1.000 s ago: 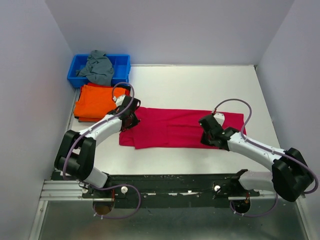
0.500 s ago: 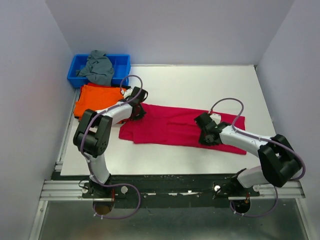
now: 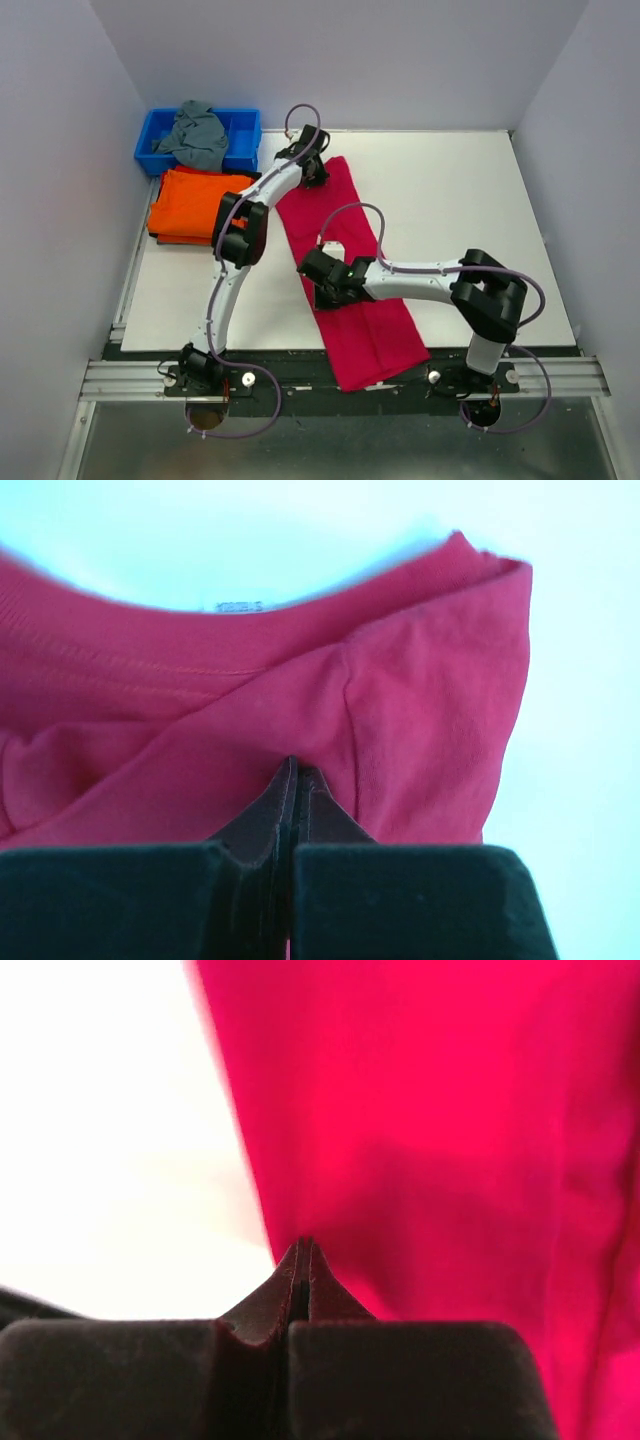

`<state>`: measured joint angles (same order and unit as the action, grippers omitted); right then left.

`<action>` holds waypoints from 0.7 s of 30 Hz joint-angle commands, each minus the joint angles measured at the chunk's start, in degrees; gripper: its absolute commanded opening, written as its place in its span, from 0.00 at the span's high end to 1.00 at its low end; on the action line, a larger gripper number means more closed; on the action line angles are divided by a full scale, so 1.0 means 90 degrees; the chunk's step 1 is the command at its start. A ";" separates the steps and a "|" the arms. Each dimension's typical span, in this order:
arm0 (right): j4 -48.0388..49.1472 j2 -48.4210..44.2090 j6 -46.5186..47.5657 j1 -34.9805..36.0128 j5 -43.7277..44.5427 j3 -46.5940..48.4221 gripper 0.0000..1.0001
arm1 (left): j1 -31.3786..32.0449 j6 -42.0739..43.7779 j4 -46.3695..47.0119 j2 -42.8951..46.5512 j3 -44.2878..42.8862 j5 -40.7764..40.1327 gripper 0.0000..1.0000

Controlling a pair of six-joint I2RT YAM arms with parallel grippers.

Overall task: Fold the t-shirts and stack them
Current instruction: Rotate the tshirt 90 degrees

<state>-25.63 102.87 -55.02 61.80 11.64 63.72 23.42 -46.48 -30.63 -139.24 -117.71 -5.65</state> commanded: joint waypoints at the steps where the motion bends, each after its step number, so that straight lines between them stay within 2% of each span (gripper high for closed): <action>1: 0.0465 -0.0558 0.0282 0.0067 -0.0085 0.0156 0.99 | 0.0317 0.0360 -0.0844 -0.1605 -0.2004 0.0939 1.00; 3: 0.0406 -0.1163 0.0575 -0.0088 0.0277 -0.0028 0.99 | 0.0327 0.0175 -0.0602 -0.1930 -0.2476 0.1154 1.00; 7: 0.0114 -0.2307 0.0869 -0.0917 0.0270 -0.0672 0.99 | 0.0279 -0.0274 0.0462 -0.2038 -0.2341 0.1642 1.00; 10: -0.0218 -0.2699 0.0977 -0.1620 0.0288 -0.1034 0.99 | 0.0279 -0.0373 0.0873 -0.2214 -0.2633 0.1750 1.00; 16: -0.0619 -0.2408 0.1250 -0.2315 0.0133 -0.1016 0.99 | 0.0191 -0.0188 0.1714 -0.1796 -0.2595 0.2522 1.00; 21: -0.0522 -0.2017 0.1251 -0.2559 0.0006 -0.0977 0.99 | 0.0162 0.0642 0.1821 -0.0206 -0.1562 0.2366 1.00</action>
<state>-28.62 82.56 -45.08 40.23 12.60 55.02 25.23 -46.54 -17.47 -154.21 -137.32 13.63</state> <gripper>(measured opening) 0.011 0.018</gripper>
